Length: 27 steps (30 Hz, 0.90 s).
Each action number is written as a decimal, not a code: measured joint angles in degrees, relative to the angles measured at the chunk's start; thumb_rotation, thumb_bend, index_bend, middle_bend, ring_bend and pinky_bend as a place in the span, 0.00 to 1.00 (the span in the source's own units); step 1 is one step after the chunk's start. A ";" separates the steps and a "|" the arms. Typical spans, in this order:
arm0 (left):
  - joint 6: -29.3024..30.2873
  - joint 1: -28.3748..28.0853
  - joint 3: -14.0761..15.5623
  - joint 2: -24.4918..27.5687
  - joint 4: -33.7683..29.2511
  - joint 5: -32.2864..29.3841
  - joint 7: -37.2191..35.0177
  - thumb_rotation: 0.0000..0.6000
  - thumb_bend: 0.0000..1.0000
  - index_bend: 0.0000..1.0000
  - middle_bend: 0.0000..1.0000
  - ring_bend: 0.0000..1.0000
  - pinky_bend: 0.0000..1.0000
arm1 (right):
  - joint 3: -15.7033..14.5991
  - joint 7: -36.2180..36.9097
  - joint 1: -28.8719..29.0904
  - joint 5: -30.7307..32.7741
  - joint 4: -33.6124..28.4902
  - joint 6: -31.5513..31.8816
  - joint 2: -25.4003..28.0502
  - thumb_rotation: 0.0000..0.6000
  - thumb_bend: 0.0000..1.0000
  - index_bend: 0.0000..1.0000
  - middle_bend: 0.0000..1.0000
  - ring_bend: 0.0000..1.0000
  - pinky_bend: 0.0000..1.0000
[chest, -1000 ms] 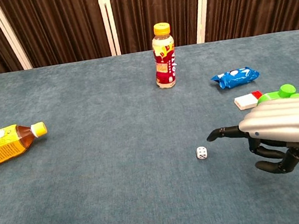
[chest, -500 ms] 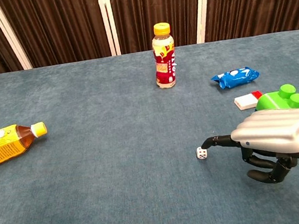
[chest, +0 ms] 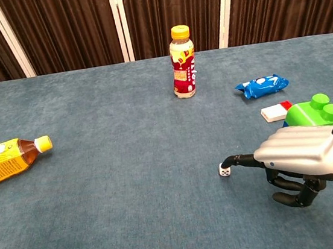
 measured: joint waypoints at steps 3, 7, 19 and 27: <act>-0.08 -0.06 0.03 0.04 -0.01 0.00 -0.06 1.00 0.00 0.00 0.00 0.00 0.00 | -0.37 -0.02 0.23 0.49 0.12 0.05 0.14 1.00 0.52 0.06 0.82 0.82 1.00; -0.25 -0.13 0.14 0.01 -0.04 0.04 -0.05 1.00 0.00 0.00 0.00 0.00 0.00 | -1.05 -0.18 0.50 0.87 -0.21 -0.13 0.56 1.00 0.52 0.07 0.82 0.82 1.00; -0.13 -0.14 0.28 -0.04 -0.17 0.12 0.29 1.00 0.00 0.00 0.00 0.00 0.00 | -4.81 -0.18 0.06 -3.47 -5.02 0.89 3.53 1.00 0.52 0.07 0.82 0.82 1.00; 0.09 -0.07 0.34 0.04 -0.44 0.18 0.28 1.00 0.00 0.00 0.00 0.00 0.00 | -6.77 0.60 -0.85 -9.76 -7.99 3.63 5.73 1.00 0.52 0.08 0.82 0.82 1.00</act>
